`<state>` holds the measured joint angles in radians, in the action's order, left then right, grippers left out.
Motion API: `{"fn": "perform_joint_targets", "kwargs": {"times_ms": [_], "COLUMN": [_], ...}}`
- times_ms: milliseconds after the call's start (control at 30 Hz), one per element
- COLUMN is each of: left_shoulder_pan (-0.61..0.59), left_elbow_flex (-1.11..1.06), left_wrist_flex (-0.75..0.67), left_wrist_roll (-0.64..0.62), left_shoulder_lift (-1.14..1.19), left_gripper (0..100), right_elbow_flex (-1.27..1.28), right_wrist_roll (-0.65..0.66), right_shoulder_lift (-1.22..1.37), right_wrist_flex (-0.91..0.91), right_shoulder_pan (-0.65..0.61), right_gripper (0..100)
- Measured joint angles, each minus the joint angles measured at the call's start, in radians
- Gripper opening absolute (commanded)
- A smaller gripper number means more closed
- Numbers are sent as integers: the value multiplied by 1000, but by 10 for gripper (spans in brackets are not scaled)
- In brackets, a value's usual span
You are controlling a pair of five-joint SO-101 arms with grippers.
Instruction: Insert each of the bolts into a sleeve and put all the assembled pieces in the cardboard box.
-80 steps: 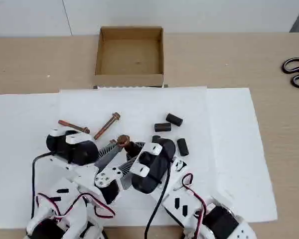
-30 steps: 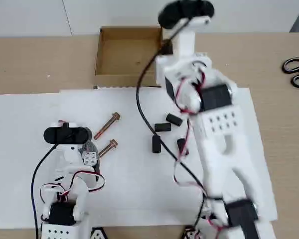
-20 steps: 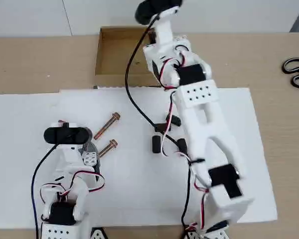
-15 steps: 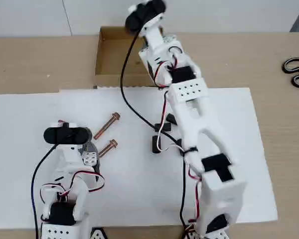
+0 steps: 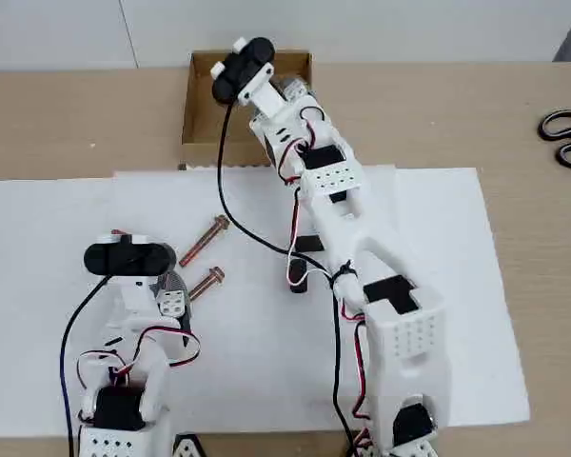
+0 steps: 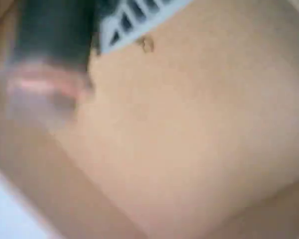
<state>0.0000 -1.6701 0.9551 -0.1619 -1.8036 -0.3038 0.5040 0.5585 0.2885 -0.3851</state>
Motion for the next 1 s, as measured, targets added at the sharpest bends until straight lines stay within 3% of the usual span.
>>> {"fn": "perform_joint_targets", "kwargs": {"times_ms": [100, 433, 600, 1000], "left_shoulder_pan": [0, 0, -11, -63], "left_elbow_flex": [0, 0, 0, 0], "left_wrist_flex": [0, 0, 0, 0], "left_wrist_roll": [0, 0, 5, 0], "left_shoulder_lift": [0, 0, 0, 0], "left_gripper": [6, 6, 6, 6], "right_elbow_flex": [-23, -106, -106, -106], "right_wrist_roll": [0, 0, -109, -146], "right_shoulder_lift": [2, -273, -396, -440], "right_wrist_flex": [69, 614, 891, 1359], "right_shoulder_pan": [2, 0, -5, -5], "right_gripper": [0, 3, 3, 8]}}
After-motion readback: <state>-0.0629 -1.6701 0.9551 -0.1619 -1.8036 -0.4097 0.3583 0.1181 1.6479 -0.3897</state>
